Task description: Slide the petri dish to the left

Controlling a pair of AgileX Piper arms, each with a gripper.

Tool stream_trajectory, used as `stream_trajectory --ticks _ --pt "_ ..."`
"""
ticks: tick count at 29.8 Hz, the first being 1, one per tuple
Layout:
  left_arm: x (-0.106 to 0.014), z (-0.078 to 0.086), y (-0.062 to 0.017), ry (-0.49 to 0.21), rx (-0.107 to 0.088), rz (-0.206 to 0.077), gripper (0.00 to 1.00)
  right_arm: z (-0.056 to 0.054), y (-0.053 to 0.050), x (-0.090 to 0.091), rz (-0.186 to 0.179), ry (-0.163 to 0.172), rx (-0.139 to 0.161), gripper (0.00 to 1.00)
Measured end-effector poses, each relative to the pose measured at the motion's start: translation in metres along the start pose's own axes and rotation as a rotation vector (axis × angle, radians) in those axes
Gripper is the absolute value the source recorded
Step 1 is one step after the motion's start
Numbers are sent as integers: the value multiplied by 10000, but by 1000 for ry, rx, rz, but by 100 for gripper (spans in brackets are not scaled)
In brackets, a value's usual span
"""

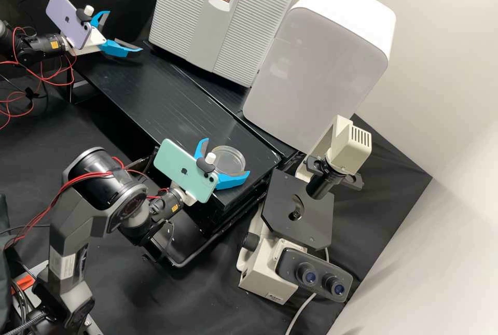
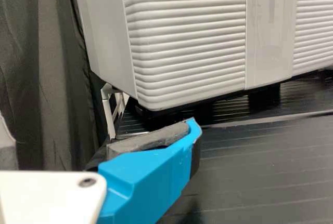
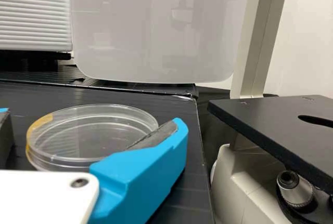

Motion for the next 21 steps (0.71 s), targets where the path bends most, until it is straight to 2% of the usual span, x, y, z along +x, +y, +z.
stream_trajectory --ticks 16,21 --pt "0 0 0 0 0 0 100 8 7 15 -3 -8 2 0" --pt "0 0 0 0 0 0 100 -27 -24 44 -17 -13 10 0"
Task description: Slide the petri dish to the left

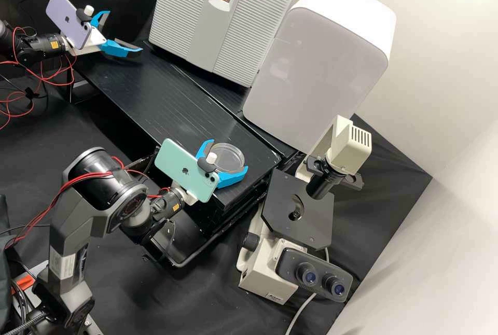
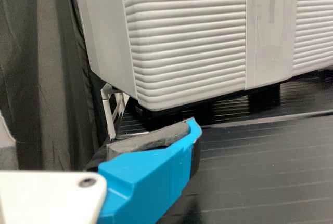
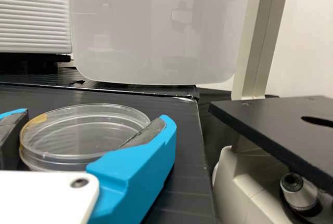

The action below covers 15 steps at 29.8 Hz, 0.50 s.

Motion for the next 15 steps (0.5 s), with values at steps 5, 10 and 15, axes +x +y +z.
stream_trajectory --ticks 5,10,15 --pt "0 0 0 0 0 0 100 -125 -95 64 -48 18 8 0" --pt "0 0 0 0 0 0 100 -328 -152 112 -93 66 10 0" --pt "0 0 0 0 0 0 100 -570 -189 108 -157 112 -1 0"
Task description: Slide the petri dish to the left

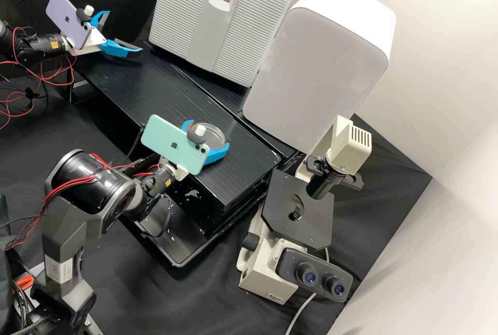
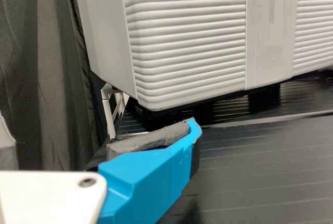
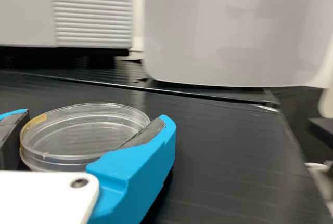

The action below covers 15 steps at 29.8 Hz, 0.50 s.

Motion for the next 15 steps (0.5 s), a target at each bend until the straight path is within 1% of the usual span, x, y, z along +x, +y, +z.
stream_trajectory --ticks 1,2,4,5,6,7,8,9,10,12,15 --pt "0 0 0 0 0 0 100 -36 -3 3 -11 5 -2 0" --pt "0 0 0 0 0 0 100 -87 -12 -6 -21 18 -14 0" --pt "0 0 0 0 0 0 100 -180 -22 -24 -30 40 -21 0" --pt "0 0 0 0 0 0 100 -232 -31 -32 -32 56 -28 0" --pt "0 0 0 0 0 0 100 -307 -30 -32 -31 78 -37 0" --pt "0 0 0 0 0 0 100 -335 -35 -32 -32 84 -41 0" --pt "0 0 0 0 0 0 100 -396 -38 -19 -31 98 -49 0" --pt "0 0 0 0 0 0 100 -436 -41 -11 -30 105 -56 0" --pt "0 0 0 0 0 0 100 -472 -43 -5 -29 111 -62 0" --pt "0 0 0 0 0 0 100 -525 -45 19 -29 114 -62 0" --pt "0 0 0 0 0 0 100 -609 -48 60 -30 102 -61 0"
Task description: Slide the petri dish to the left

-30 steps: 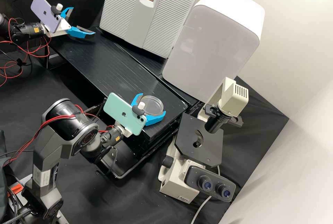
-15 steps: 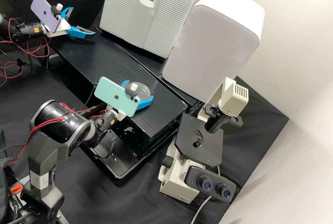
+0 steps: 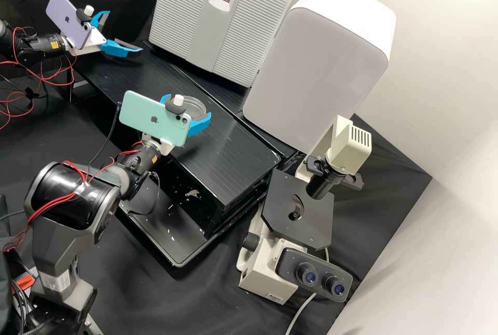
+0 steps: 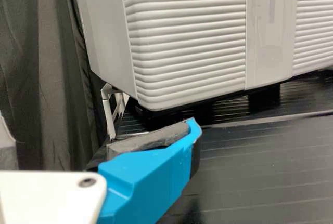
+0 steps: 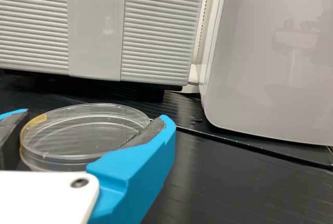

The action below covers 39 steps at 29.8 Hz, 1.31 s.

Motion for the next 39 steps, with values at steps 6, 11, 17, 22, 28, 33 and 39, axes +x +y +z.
stream_trajectory --ticks 6,11,17,22,28,33,39 --pt "0 0 0 0 0 0 100 -191 2 48 7 22 14 0" --pt "0 0 0 0 0 0 100 -275 -56 37 -17 46 2 0" --pt "0 0 0 0 0 0 100 -336 -167 74 -66 33 14 0" --pt "0 0 0 0 0 0 100 -423 -266 107 -89 34 -1 0" --pt "0 0 0 0 0 0 100 -498 -350 148 -108 34 -23 0" --pt "0 0 0 0 0 0 100 -540 -374 198 -119 26 -5 0" --pt "0 0 0 0 0 0 100 -569 -478 264 -156 10 -1 0"
